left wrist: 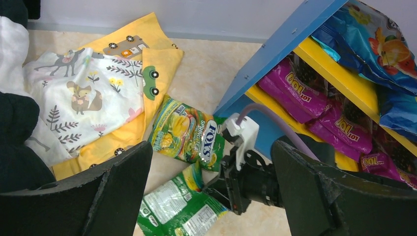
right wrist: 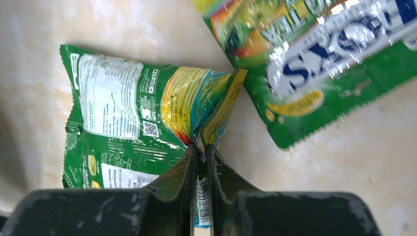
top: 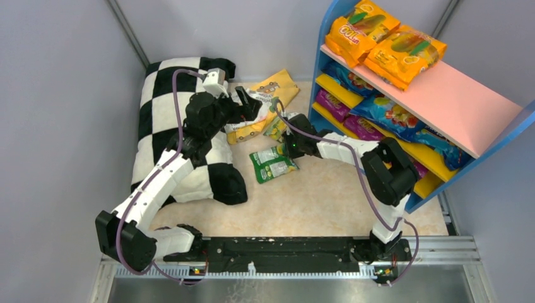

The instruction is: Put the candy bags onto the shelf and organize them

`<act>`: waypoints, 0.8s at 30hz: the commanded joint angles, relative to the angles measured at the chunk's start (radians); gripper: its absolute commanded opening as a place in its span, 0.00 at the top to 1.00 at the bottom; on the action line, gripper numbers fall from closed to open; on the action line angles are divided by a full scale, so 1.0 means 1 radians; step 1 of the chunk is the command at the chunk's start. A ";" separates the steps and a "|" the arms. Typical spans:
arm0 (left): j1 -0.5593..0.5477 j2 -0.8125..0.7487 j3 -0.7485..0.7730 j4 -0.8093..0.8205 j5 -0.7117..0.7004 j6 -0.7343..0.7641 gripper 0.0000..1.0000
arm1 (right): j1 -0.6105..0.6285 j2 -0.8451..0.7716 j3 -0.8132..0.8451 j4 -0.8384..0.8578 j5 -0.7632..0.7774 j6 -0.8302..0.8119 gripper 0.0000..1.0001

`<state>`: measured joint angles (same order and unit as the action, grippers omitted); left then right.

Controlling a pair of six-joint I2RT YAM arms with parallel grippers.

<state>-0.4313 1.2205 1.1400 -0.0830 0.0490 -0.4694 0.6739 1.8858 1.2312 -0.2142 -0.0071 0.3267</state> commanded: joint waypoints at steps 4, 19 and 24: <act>0.008 -0.005 -0.007 0.046 0.016 -0.004 0.01 | 0.004 -0.177 -0.096 -0.123 0.148 -0.144 0.93; 0.014 -0.017 0.000 0.029 -0.038 0.015 0.02 | 0.203 -0.170 0.050 -0.459 0.624 -0.095 0.26; 0.047 -0.068 0.004 -0.022 -0.223 0.007 0.02 | 0.327 -0.118 0.121 -0.553 0.652 0.051 0.10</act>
<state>-0.4129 1.2148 1.1397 -0.0921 -0.0174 -0.4686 0.9138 1.7382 1.2797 -0.6678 0.5564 0.2417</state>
